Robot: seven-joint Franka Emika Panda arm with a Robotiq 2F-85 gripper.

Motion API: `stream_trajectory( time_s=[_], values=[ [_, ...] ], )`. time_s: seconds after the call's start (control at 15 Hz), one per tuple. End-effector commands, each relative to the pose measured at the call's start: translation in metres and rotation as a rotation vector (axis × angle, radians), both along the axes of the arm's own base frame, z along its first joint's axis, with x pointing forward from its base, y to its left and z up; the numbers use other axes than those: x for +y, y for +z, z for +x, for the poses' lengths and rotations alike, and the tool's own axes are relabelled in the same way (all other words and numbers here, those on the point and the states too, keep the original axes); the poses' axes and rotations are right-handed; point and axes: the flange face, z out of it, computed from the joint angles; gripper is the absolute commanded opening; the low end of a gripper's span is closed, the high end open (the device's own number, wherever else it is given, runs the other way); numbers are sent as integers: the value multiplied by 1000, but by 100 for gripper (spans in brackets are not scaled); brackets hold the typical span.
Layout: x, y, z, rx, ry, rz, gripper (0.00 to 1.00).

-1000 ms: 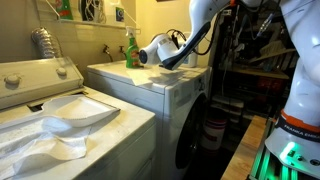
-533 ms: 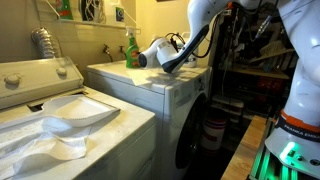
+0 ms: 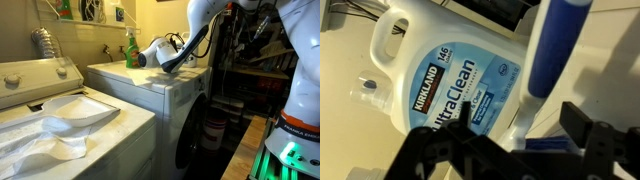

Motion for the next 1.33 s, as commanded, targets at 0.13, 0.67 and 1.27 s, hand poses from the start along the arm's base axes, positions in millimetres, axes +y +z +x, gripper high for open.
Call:
stream_trajectory(
  time_s=[0.13, 0.67, 1.27],
  values=[
    [13, 16, -1, -1, -23, 123, 100],
    [38, 76, -5, -122, -156, 345, 100],
    [28, 193, -35, -314, -319, 730, 100]
  ],
)
